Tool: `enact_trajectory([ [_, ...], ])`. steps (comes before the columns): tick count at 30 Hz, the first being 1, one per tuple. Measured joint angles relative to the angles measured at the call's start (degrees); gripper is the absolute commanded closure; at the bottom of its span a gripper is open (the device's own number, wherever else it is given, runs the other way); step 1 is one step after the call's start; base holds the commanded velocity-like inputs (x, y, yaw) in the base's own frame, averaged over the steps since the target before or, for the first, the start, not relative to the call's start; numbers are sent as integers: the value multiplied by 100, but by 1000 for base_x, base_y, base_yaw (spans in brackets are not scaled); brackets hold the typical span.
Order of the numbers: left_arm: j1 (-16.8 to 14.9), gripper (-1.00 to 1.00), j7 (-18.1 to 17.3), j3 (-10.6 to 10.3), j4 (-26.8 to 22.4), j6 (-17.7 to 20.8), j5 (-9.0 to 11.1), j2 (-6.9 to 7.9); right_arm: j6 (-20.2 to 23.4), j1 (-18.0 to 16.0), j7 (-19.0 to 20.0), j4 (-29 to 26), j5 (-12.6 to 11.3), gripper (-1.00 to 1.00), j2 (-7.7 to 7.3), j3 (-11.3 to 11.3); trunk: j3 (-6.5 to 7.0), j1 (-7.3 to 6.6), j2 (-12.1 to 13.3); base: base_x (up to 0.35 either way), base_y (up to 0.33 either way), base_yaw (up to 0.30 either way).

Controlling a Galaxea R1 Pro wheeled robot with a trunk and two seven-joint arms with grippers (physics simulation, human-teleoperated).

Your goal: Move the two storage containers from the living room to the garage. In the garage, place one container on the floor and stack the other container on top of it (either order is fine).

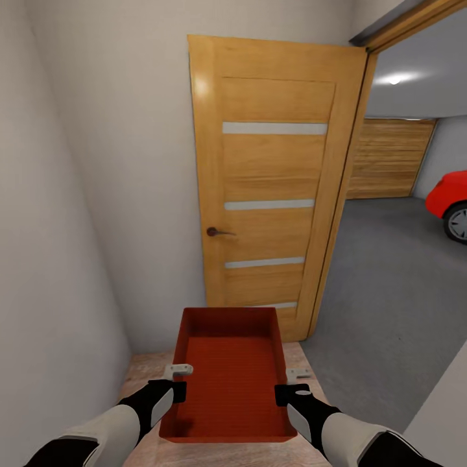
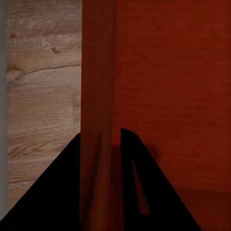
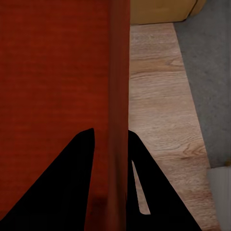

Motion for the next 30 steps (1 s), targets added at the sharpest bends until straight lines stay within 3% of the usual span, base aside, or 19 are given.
enact_trajectory([
  [14,-1,100,4,-7,0,6,5,0,0,0,2,3,-4,100,2,-2,0,0,0,0,0,-233],
  [30,0,100,4,-9,-2,4,8,1,-1,-1,4,4,-4,100,2,-1,0,0,0,0,0,-14],
])
